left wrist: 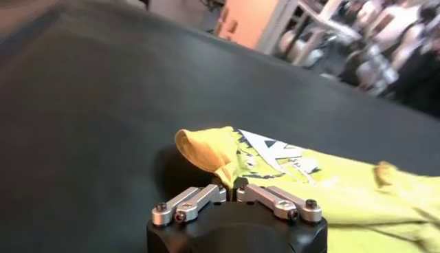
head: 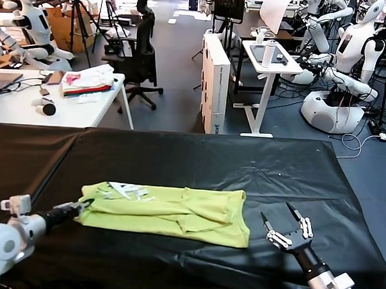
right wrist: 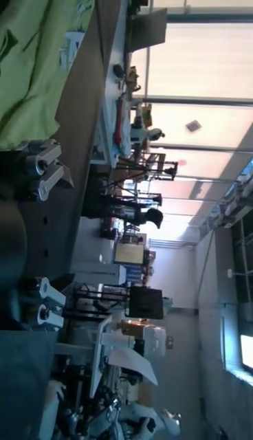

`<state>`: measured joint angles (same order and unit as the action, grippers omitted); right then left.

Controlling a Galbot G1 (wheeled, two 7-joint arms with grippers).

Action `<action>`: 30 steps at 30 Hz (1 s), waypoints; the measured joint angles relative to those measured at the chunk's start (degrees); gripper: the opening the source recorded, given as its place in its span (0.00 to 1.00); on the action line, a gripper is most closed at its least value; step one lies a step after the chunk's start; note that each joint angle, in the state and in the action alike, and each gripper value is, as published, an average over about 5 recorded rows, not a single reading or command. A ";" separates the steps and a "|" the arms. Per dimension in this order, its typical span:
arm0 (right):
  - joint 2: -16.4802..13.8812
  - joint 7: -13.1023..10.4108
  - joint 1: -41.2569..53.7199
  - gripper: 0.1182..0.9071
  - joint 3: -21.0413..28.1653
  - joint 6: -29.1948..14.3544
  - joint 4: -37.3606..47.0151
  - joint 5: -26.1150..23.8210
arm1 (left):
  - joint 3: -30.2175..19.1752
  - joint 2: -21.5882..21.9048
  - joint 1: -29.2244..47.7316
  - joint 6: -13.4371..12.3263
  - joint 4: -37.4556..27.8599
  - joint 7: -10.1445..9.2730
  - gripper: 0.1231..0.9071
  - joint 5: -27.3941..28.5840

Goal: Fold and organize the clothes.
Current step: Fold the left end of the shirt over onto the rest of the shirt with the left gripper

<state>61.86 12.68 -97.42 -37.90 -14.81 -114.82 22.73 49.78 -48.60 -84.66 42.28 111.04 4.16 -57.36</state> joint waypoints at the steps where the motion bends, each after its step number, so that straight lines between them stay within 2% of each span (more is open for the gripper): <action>1: 0.14 -0.14 -0.10 1.00 -0.12 0.01 0.01 -0.04 | 0.27 -0.34 -0.36 0.00 0.82 -0.56 0.08 -0.30; 7: 1.31 -0.66 -1.00 1.00 -1.21 0.01 0.35 -0.85 | -1.12 -4.39 -0.97 -0.02 7.60 -4.89 0.08 -5.19; 10: 1.87 -0.75 -1.37 1.00 -1.65 0.02 0.42 -1.51 | -3.68 -7.64 -0.15 -0.03 11.07 -7.15 0.08 -7.57; 13: 2.40 -0.83 -1.71 1.00 -2.05 0.03 0.44 -2.15 | -7.10 -11.23 1.19 -0.05 13.39 -8.51 0.08 -8.03; 22: 4.06 -0.67 -2.76 1.00 -3.48 -0.21 1.29 -3.55 | -20.28 -20.50 6.80 -0.08 12.94 -10.23 0.08 -6.36; 30: 5.01 -0.61 -2.36 1.00 -3.25 -0.19 2.39 -4.65 | -28.21 -25.74 9.93 -0.09 11.05 -10.51 0.08 -5.85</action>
<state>66.87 12.07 -99.78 -41.16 -15.00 -112.43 18.08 21.57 -74.34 -74.74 42.19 122.08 -6.36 -63.22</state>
